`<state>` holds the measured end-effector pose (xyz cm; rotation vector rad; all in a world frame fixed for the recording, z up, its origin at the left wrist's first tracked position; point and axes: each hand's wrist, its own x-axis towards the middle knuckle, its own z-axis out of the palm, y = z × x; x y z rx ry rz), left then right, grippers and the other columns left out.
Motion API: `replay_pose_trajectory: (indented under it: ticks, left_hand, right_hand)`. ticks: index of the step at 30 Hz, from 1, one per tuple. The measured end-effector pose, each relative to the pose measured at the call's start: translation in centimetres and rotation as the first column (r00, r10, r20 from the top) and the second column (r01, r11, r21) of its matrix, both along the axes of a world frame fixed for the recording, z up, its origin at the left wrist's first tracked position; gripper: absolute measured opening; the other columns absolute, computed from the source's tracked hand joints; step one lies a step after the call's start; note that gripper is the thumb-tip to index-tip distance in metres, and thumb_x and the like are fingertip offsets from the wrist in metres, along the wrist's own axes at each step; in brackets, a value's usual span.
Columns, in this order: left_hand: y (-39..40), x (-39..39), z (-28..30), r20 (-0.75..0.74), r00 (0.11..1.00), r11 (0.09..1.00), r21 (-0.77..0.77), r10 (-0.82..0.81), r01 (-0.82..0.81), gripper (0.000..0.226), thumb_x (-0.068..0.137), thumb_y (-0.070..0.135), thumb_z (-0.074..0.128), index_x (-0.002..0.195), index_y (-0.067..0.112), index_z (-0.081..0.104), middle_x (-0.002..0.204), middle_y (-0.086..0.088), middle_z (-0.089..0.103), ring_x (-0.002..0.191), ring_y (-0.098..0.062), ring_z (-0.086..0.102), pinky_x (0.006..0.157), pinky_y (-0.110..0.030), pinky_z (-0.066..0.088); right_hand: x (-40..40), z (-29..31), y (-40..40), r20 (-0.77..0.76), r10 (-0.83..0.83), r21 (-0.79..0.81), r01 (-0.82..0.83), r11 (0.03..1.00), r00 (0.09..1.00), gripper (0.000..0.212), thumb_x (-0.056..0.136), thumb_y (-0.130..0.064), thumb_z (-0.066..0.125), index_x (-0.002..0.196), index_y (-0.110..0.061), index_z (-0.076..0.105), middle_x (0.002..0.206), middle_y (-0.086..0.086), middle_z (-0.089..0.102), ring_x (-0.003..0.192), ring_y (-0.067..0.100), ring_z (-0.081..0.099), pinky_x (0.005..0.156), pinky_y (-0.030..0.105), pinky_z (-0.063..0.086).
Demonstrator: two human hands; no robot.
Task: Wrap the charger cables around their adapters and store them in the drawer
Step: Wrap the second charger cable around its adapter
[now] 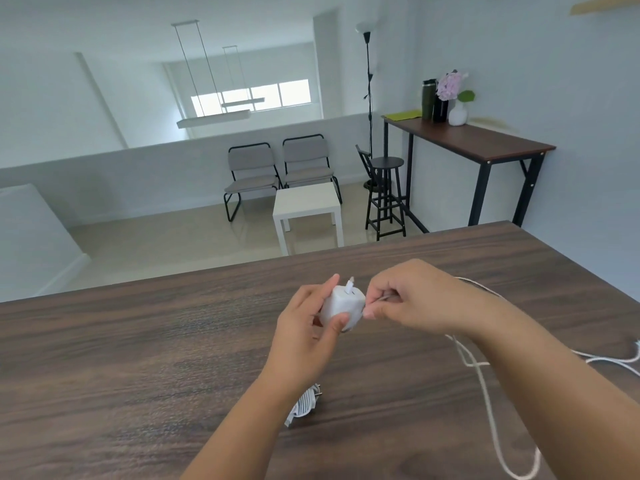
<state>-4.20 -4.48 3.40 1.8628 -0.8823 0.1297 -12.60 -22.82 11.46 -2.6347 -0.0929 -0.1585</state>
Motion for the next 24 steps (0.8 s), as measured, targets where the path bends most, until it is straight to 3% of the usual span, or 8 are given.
replay_pose_trajectory:
  ticks: [5,9,13,19,24]
  left_hand:
    - [1.3,-0.6,1.2,-0.294,0.924,0.969,-0.097,-0.244,0.225,0.043,0.087,0.021,0.070,0.125,0.038,0.061,0.106,0.004,0.069,0.084,-0.010,0.065,0.076,-0.029,0.055]
    - [1.6,-1.3,1.7,-0.389,0.844,0.924,-0.248,-0.370,0.290,0.043,0.079,0.026,0.074,0.121,0.032,0.066,0.112,-0.002,0.072,0.086,-0.019,0.062,0.080,-0.038,0.057]
    - [1.7,-1.7,1.8,-0.424,0.800,0.881,-0.398,-0.425,0.256,0.044,0.074,0.026,0.075,0.117,0.026,0.070,0.114,-0.004,0.071,0.087,-0.019,0.062,0.077,-0.037,0.056]
    - [0.8,-1.3,1.7,-0.533,0.650,0.789,-0.588,-0.542,0.176,0.045,0.072,0.019,0.076,0.116,0.018,0.070,0.113,-0.008,0.069,0.095,-0.021,0.066,0.071,-0.033,0.058]
    - [-0.7,-1.6,0.3,-0.607,0.558,0.754,-0.655,-0.566,0.053,0.040,0.079,0.009,0.068,0.119,0.010,0.068,0.109,-0.013,0.067,0.093,-0.024,0.063,0.068,-0.030,0.059]
  right_hand:
    - [0.5,-1.1,-0.7,0.093,0.041,0.341,-0.071,0.938,0.995,0.007,0.084,-0.027,0.071,0.077,-0.026,0.068,0.057,-0.012,0.050,0.056,0.002,0.043,0.057,0.016,0.037]
    - [0.8,-2.4,-0.1,0.143,0.031,0.533,-0.103,0.840,0.989,0.013,0.091,-0.017,0.061,0.078,-0.016,0.065,0.057,-0.014,0.054,0.053,-0.001,0.044,0.055,0.012,0.036]
    - [1.3,-2.8,0.8,0.091,0.056,0.714,-0.105,0.693,0.994,0.021,0.096,-0.016,0.052,0.076,-0.014,0.059,0.058,0.003,0.039,0.045,0.006,0.029,0.044,0.015,0.024]
    - [1.4,-4.1,1.8,-0.002,0.000,0.884,0.002,0.468,1.000,0.023,0.096,-0.025,0.052,0.075,-0.021,0.061,0.058,0.000,0.034,0.053,0.009,0.024,0.056,0.031,0.012]
    - [0.8,-5.9,3.3,-0.106,-0.172,0.880,0.173,0.442,0.979,0.020,0.097,-0.026,0.048,0.085,-0.018,0.063,0.070,0.008,0.049,0.057,0.016,0.038,0.045,0.020,0.021]
